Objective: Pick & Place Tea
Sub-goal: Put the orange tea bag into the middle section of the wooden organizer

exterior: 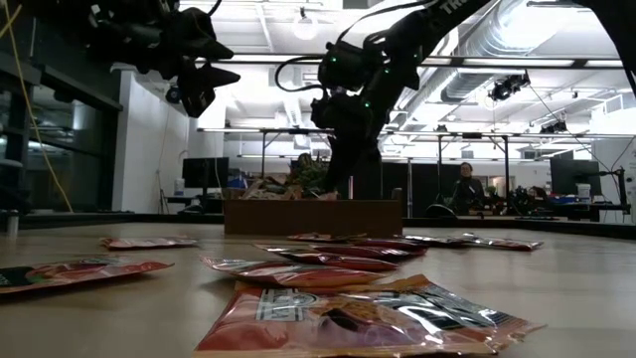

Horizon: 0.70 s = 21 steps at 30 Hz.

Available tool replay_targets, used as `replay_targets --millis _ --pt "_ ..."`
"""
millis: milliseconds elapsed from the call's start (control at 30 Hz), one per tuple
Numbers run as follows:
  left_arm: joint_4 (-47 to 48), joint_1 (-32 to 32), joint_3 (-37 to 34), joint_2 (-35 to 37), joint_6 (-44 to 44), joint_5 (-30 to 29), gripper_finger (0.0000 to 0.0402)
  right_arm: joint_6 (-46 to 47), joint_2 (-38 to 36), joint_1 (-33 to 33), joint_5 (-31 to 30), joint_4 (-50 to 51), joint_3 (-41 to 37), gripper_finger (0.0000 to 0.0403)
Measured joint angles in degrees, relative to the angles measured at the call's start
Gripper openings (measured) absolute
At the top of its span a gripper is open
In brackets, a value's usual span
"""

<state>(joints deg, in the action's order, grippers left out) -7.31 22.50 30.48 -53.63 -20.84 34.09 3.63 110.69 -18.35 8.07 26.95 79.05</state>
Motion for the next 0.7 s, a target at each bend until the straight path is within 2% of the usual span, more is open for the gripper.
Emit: replay_targets --millis 400,500,700 --pt "0.2 0.0 0.0 0.0 0.0 -0.1 0.0156 -1.1 -0.4 0.0 0.9 -0.7 0.0 0.0005" --pt "0.2 0.0 0.0 0.0 0.0 -0.1 0.0156 -1.1 -1.2 0.0 1.2 -0.5 0.0 0.0031" --pt "2.7 0.0 0.0 0.3 -0.5 -0.5 0.0156 -1.1 -3.3 0.0 -1.2 0.7 0.0 0.011"
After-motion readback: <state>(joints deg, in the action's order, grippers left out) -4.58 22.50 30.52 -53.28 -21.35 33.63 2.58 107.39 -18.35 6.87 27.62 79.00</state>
